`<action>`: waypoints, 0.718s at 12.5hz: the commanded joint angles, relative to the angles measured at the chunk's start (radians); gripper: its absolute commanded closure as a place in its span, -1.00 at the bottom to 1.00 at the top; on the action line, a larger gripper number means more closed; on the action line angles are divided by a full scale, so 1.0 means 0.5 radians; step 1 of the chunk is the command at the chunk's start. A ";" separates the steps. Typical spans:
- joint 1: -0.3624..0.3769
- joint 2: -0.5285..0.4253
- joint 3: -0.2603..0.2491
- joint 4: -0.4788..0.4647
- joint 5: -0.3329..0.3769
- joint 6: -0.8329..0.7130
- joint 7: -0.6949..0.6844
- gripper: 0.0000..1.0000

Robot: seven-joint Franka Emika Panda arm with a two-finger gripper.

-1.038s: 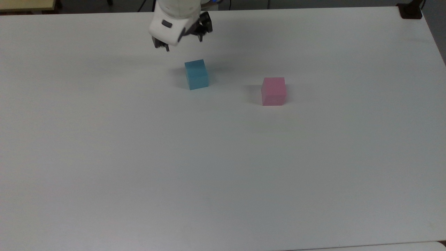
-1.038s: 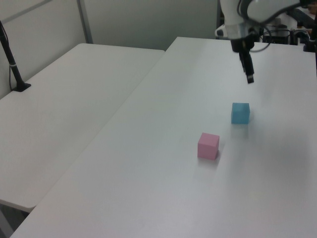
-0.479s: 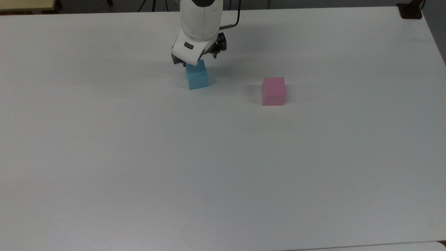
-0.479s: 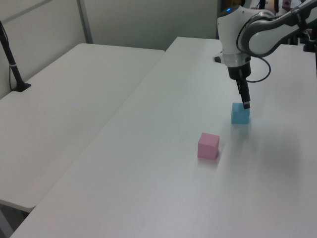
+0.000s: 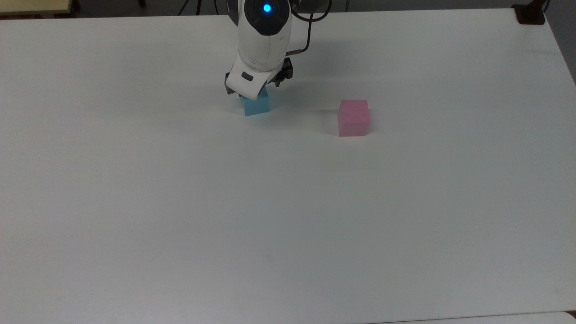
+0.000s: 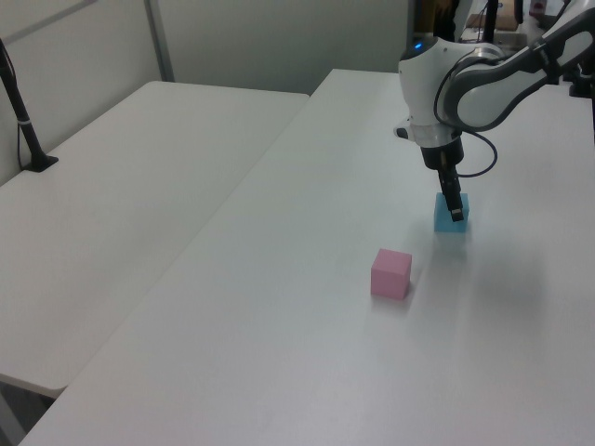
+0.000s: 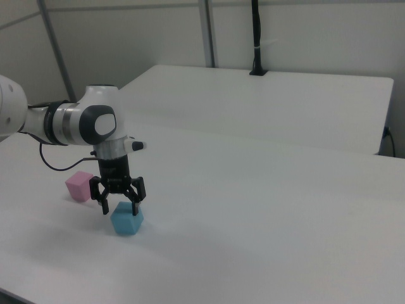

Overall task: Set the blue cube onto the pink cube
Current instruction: 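Close the gripper on the light-blue cube and lift it, then carry the light-blue cube over the pink cube and lower it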

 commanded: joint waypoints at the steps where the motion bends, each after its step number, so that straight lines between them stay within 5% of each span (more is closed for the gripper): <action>1: 0.037 -0.010 -0.012 -0.007 -0.041 0.041 0.068 -0.03; 2: 0.037 -0.010 -0.012 -0.004 -0.041 0.041 0.129 0.25; 3: 0.037 -0.019 -0.012 0.008 -0.041 0.023 0.182 0.31; 6: 0.056 -0.102 -0.009 0.075 -0.035 -0.093 0.188 0.31; 9: 0.062 -0.142 0.104 0.293 0.001 -0.296 0.386 0.31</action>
